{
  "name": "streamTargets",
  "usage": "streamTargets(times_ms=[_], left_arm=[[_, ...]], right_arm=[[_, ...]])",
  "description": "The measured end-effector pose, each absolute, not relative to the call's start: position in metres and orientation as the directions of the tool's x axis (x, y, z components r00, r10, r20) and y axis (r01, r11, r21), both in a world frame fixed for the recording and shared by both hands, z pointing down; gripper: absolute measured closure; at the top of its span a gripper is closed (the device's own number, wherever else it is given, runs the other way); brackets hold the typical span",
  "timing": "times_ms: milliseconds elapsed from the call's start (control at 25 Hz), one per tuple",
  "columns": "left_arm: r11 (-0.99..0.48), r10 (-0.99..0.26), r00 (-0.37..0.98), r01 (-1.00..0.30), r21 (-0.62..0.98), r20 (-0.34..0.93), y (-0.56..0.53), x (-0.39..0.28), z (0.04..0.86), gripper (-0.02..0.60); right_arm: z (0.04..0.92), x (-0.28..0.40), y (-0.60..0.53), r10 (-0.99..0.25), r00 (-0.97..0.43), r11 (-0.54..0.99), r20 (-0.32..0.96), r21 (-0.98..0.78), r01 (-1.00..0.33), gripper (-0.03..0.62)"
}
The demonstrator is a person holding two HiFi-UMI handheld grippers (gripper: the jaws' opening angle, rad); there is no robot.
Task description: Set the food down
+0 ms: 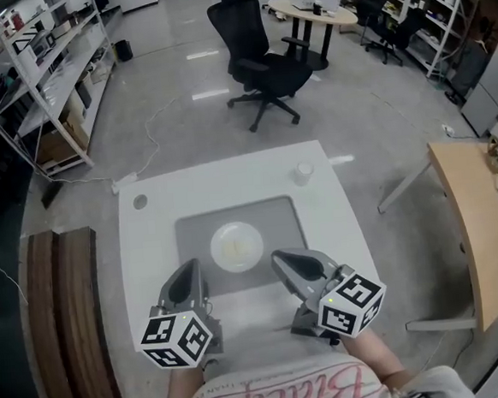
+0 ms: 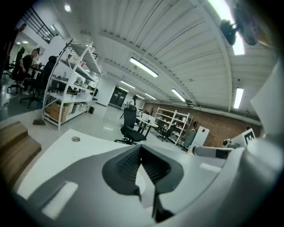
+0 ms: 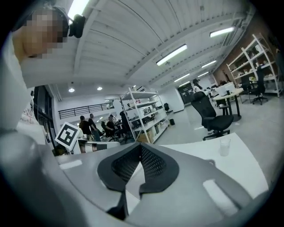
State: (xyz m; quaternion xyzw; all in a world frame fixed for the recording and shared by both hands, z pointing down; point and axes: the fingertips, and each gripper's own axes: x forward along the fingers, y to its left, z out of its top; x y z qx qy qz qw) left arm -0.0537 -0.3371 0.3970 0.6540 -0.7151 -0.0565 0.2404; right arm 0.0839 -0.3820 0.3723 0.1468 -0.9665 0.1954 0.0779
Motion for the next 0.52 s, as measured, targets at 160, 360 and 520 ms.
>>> streamTargets(times_ms=[160,360,520], left_arm=[[0.135,-0.971,-0.053,-0.927,0.351,0.234,-0.335,-0.045,0.385,0.581],[0.154,-0.968,-0.061,-0.91,0.386,0.244,-0.33,-0.044,0.393,0.581],[0.195,-0.968,-0.093,-0.863,0.466,0.233,-0.318,-0.057,0.397,0.581]], right_arm=[[0.37,0.087,-0.379,-0.247,-0.946,0.918,0.211,-0.262,-0.298,0.592],[0.372,0.09,-0.371,-0.225,-0.949,0.945,0.222,-0.19,-0.268,0.592],[0.376,0.094,-0.369,-0.232,-0.951,0.944,0.206,-0.188,-0.272,0.592]])
